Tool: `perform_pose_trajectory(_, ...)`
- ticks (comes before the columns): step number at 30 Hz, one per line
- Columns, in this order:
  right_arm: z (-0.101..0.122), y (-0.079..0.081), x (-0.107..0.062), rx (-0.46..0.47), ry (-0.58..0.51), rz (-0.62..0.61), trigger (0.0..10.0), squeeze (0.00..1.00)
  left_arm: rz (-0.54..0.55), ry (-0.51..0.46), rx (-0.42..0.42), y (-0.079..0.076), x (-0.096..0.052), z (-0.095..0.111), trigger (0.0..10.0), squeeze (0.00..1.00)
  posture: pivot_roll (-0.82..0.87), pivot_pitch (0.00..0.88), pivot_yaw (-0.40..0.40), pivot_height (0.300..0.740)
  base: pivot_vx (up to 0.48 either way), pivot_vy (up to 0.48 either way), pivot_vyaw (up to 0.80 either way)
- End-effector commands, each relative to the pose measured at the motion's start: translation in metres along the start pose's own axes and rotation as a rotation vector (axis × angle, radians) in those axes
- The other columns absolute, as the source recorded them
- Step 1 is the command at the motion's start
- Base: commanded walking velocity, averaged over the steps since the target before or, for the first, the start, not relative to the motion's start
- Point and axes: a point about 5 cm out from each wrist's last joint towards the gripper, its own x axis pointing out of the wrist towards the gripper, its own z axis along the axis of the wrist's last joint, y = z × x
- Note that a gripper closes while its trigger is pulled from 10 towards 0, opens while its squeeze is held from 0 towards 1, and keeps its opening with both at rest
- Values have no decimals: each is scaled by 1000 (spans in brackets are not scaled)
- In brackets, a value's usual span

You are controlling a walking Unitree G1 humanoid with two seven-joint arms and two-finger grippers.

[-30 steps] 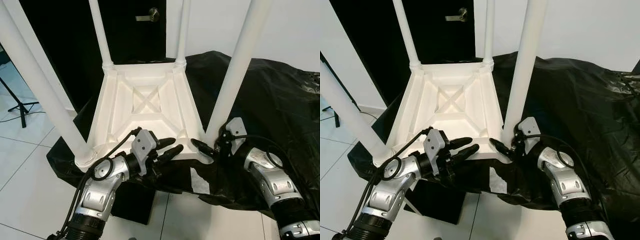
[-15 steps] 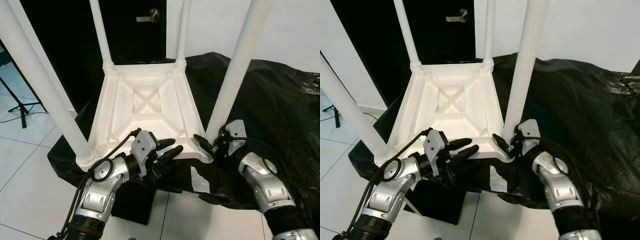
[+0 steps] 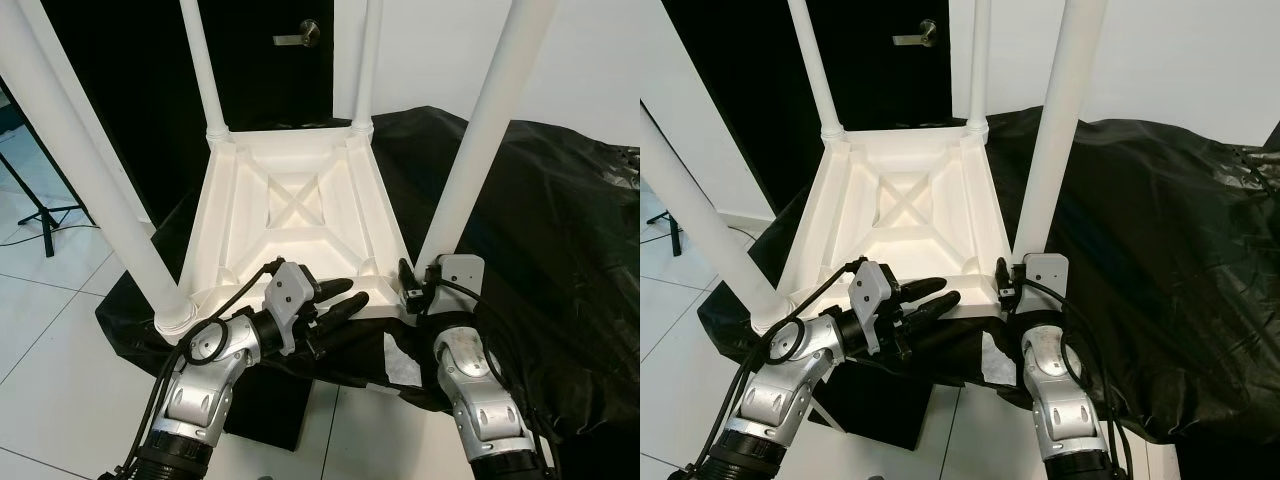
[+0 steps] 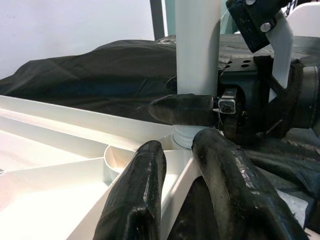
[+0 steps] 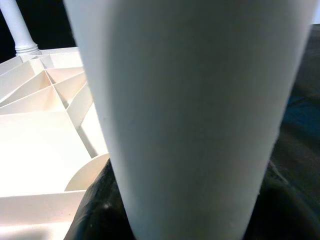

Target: Building children table

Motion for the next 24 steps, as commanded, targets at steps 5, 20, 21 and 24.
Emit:
perform_pose_trajectory(5,1,2,-2,-4,-2,33,10000,0,38,10,-3,2,2,-1,10000,0,-55,0,22,740,0,0,0)
perform_pose_trajectory(20,7,-28,-9,-20,-55,258,10000,1000,52,4,-3,3,2,0,10000,0,-55,0,13,740,0,0,0)
perform_pose_trajectory(21,6,-30,-10,-17,-48,297,10000,0,53,5,-2,4,1,0,10000,0,-54,0,12,740,0,0,0)
perform_pose_trajectory(24,3,-34,-10,-44,-28,450,10000,0,59,5,1,6,0,0,10000,0,-51,0,12,740,0,0,0)
